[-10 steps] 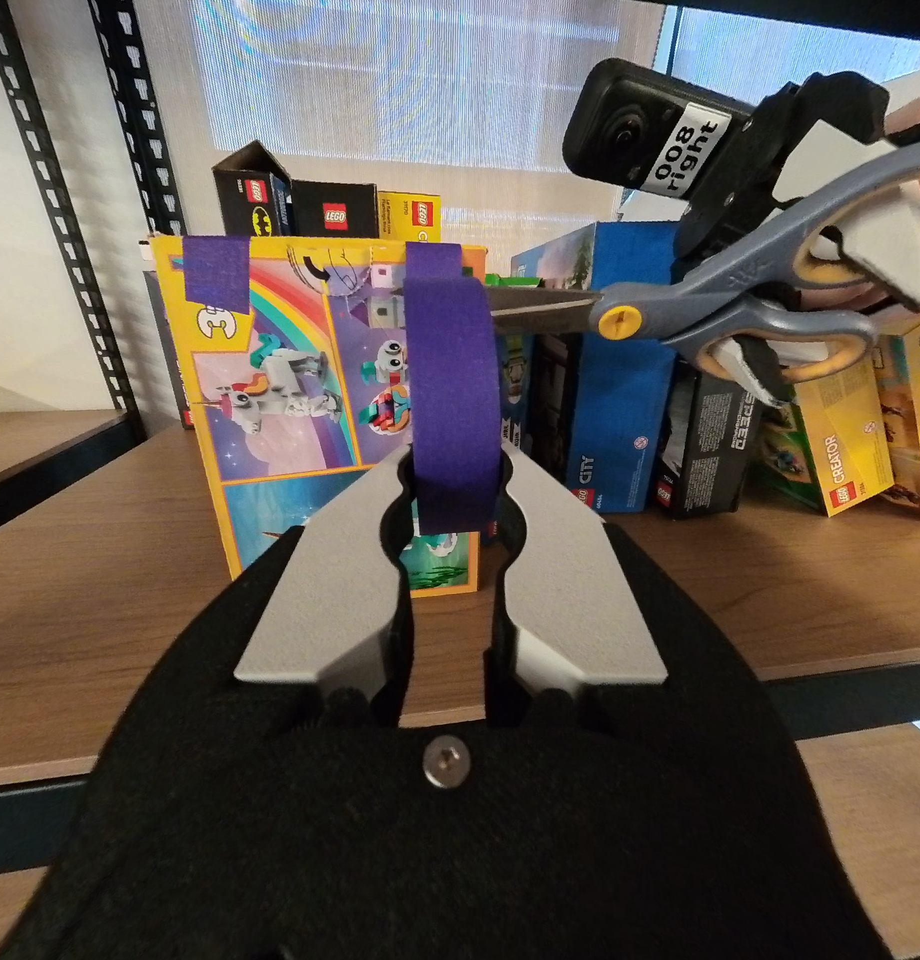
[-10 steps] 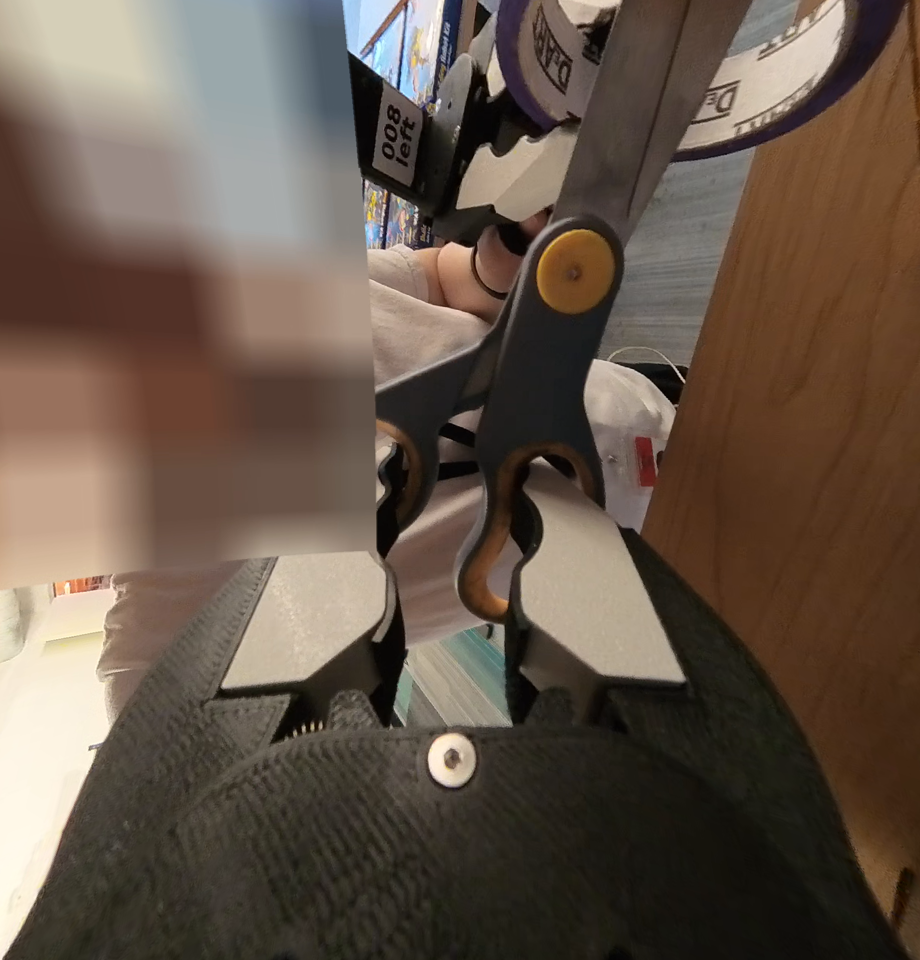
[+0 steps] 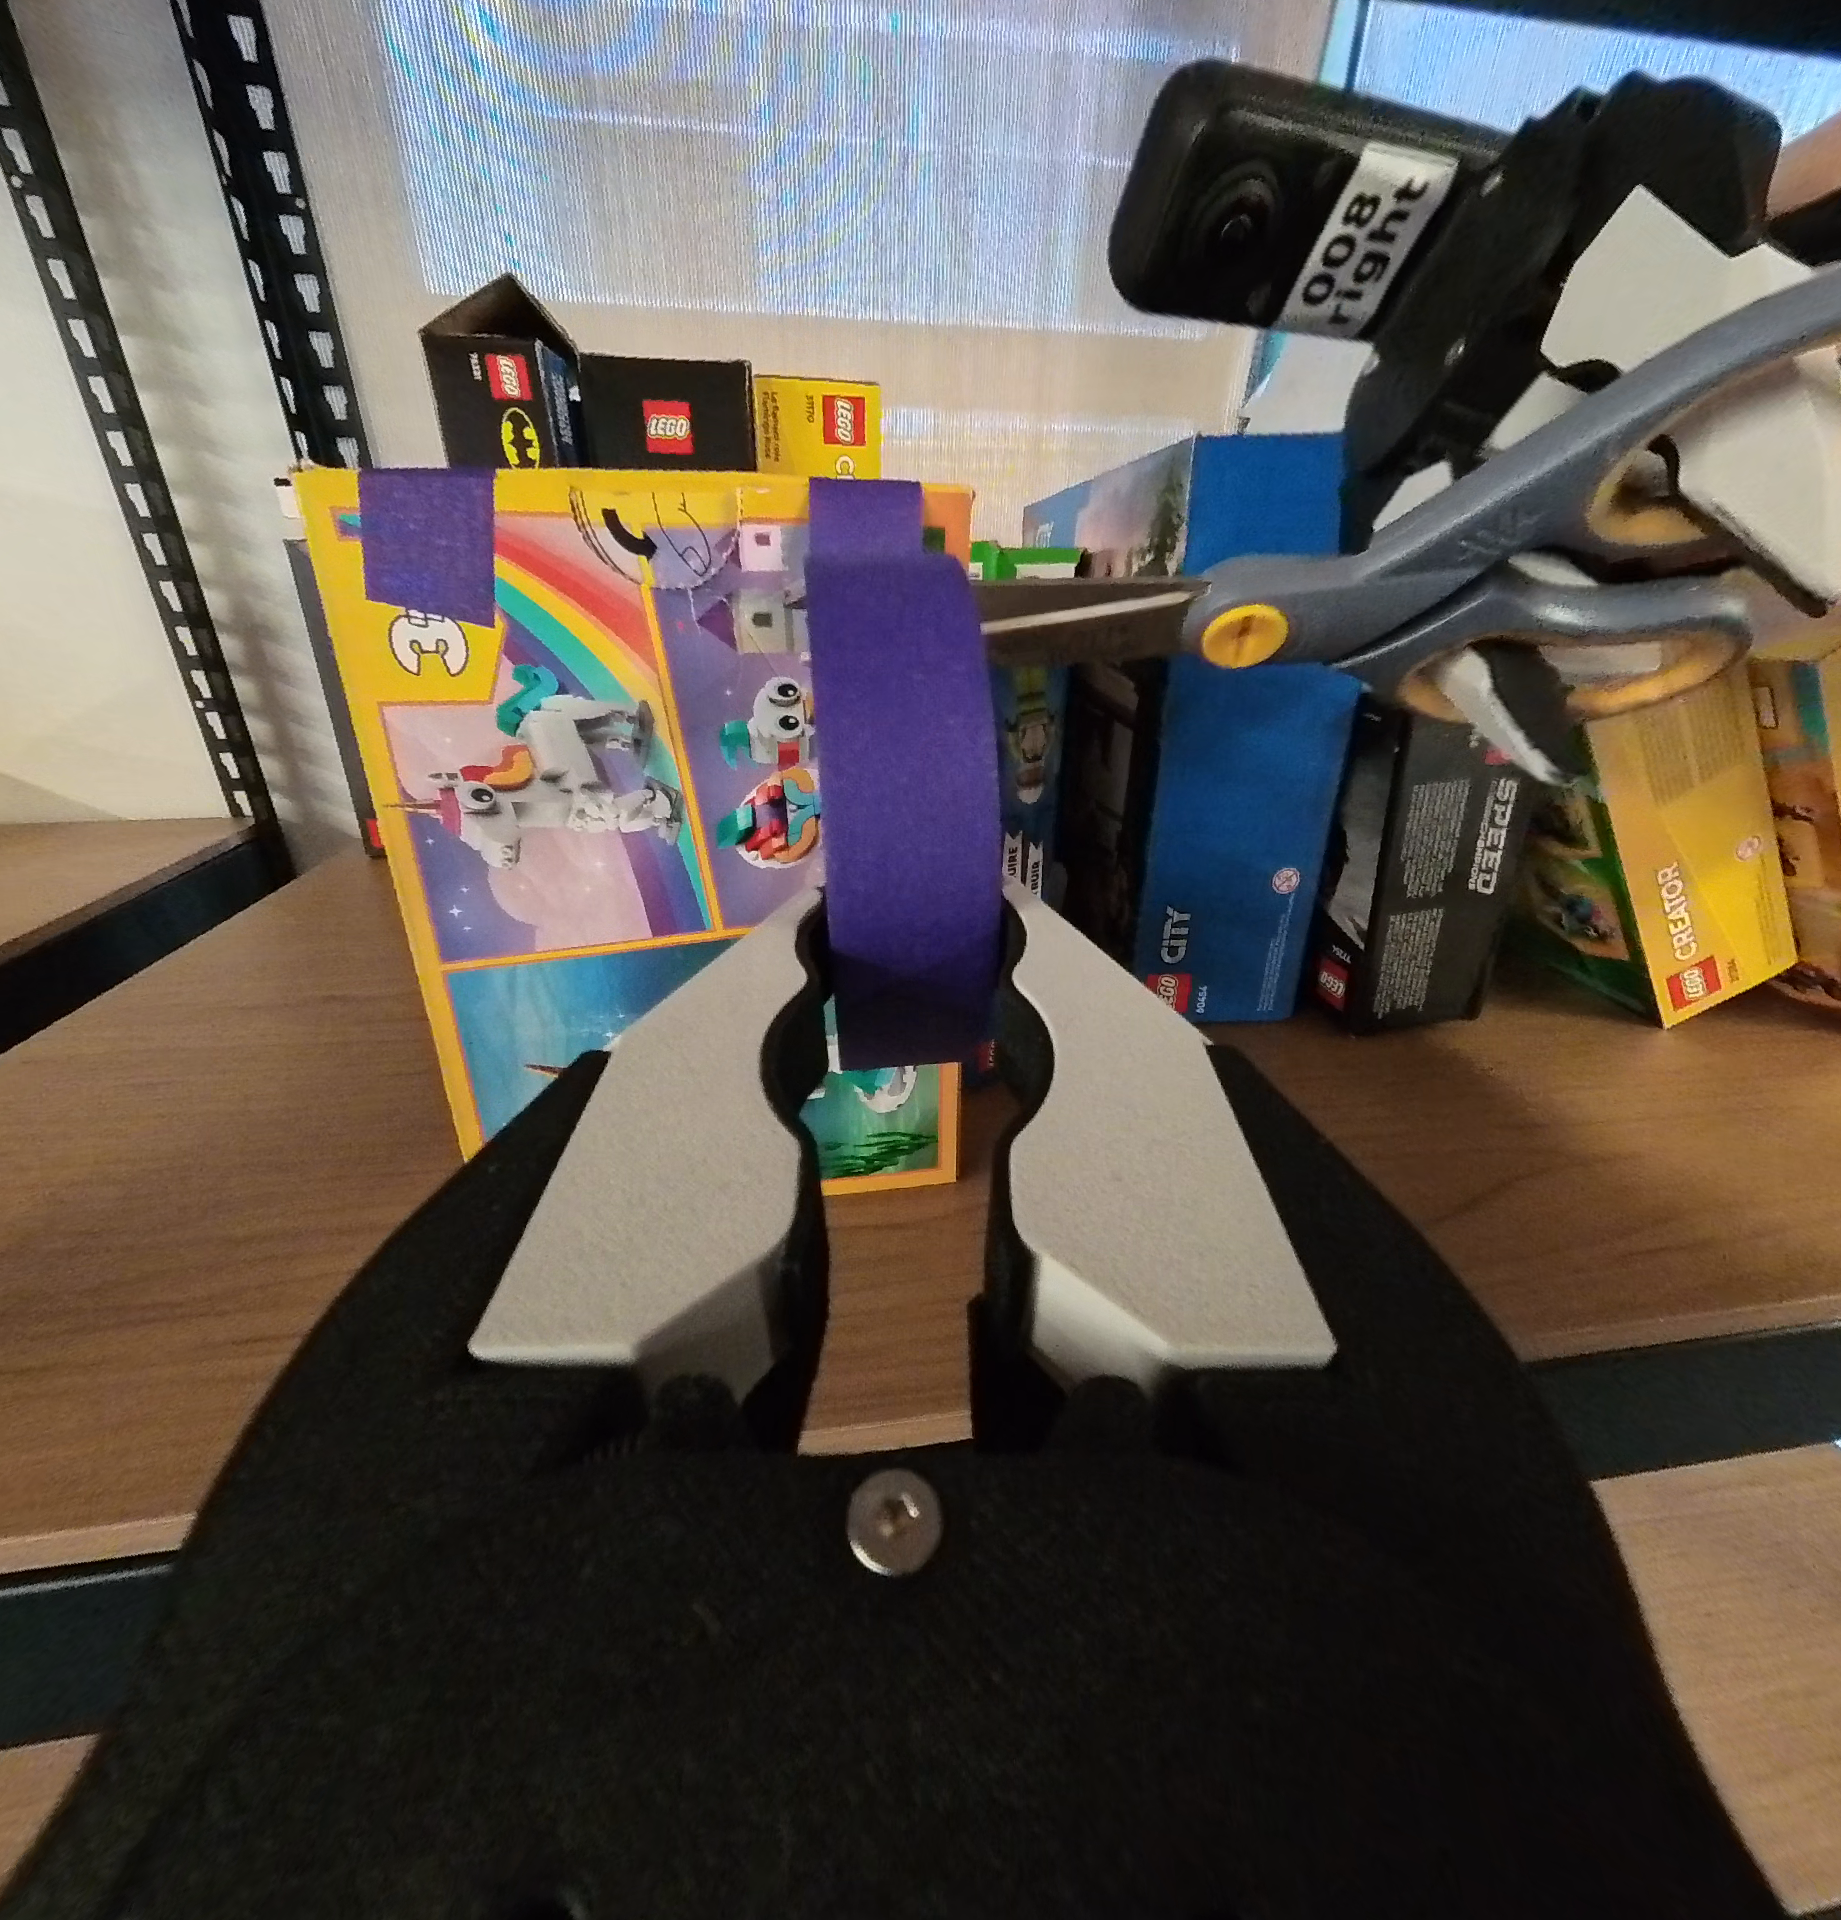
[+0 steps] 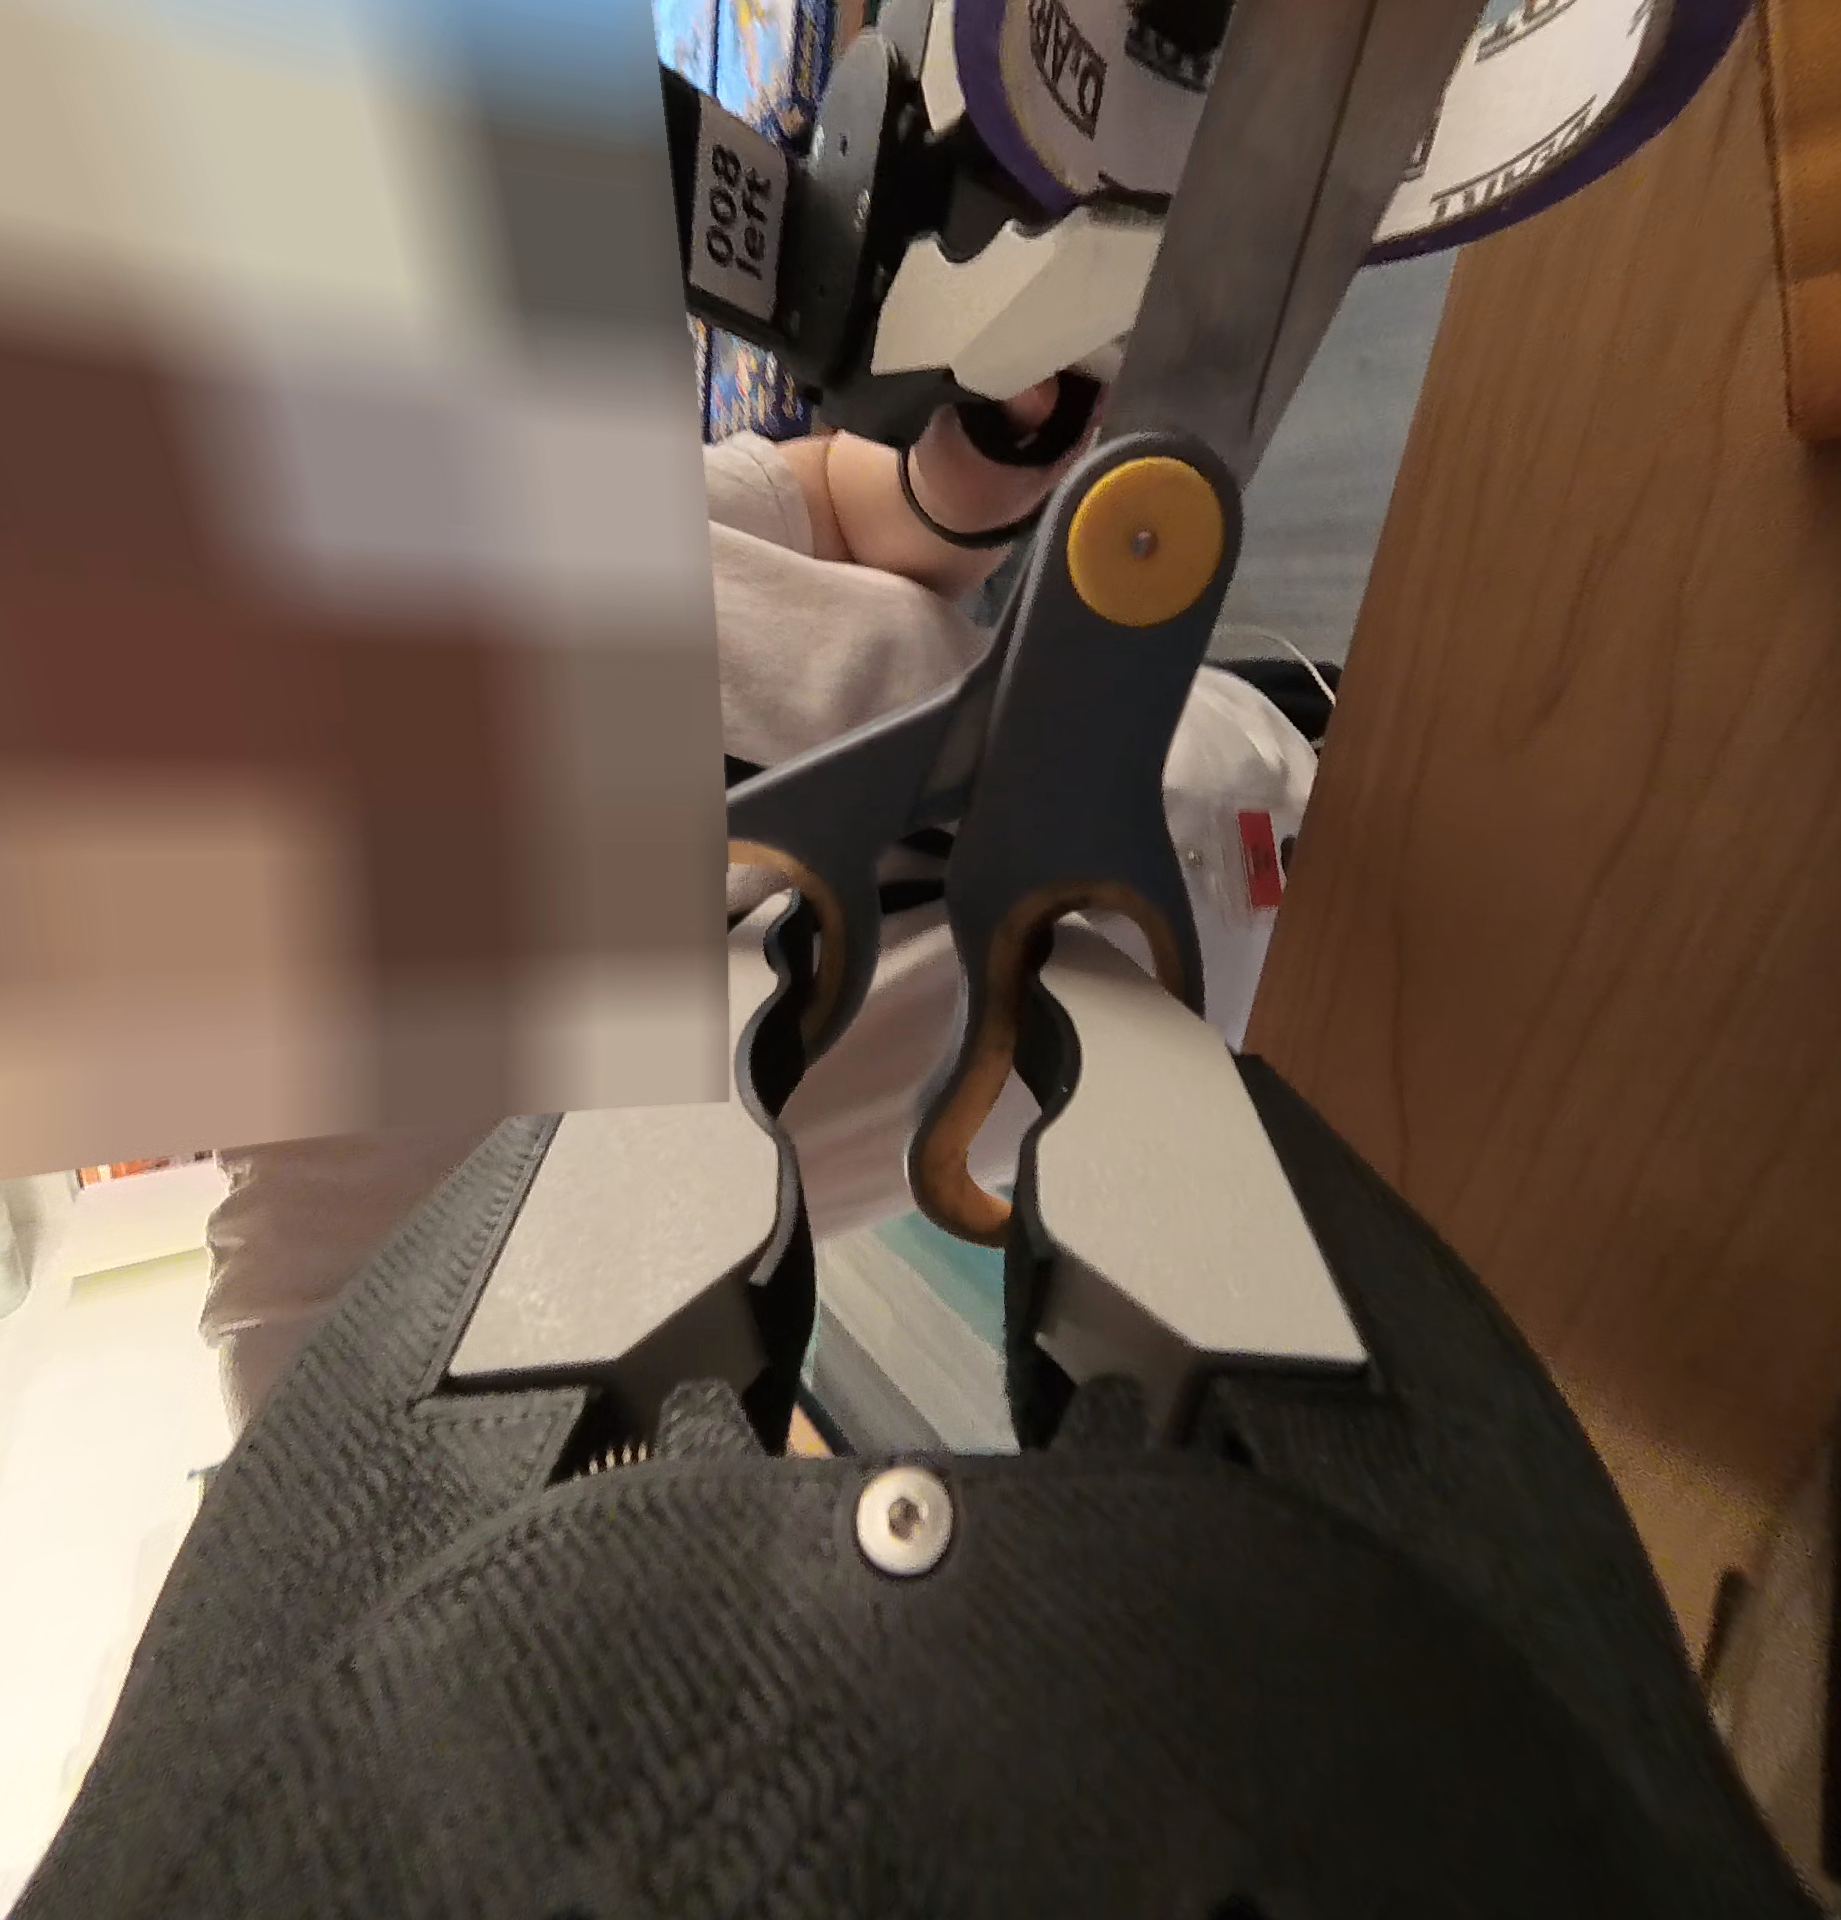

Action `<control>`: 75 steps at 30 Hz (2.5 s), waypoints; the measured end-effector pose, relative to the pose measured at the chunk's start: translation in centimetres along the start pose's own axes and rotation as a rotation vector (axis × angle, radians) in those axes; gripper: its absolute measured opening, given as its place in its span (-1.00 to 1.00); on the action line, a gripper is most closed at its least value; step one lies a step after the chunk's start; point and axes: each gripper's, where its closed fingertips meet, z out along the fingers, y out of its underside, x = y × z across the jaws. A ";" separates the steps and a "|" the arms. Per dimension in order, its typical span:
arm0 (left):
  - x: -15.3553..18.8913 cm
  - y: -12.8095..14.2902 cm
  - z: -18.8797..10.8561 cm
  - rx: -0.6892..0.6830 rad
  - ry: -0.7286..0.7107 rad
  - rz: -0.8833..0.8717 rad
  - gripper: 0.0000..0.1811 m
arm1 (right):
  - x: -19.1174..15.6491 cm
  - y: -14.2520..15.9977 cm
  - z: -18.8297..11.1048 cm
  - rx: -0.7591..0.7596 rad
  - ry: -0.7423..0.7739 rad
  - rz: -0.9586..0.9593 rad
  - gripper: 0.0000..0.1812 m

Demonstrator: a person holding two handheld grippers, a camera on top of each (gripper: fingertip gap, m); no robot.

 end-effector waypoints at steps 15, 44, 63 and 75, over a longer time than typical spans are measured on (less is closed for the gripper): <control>0.0 0.0 0.1 0.003 -0.002 -0.003 -0.73 | 0.3 0.0 -0.2 -0.031 0.036 0.025 -0.68; -0.2 0.5 -0.9 0.001 -0.002 0.007 -0.73 | 2.0 1.1 0.8 -0.079 0.130 0.022 -0.79; 2.3 0.4 -5.5 0.061 0.355 -0.052 -0.74 | 1.5 6.1 6.6 0.203 0.152 0.072 -0.79; 7.8 4.2 -1.1 -0.348 0.667 -0.770 -0.74 | 9.8 19.3 3.9 -0.169 0.822 0.255 -0.78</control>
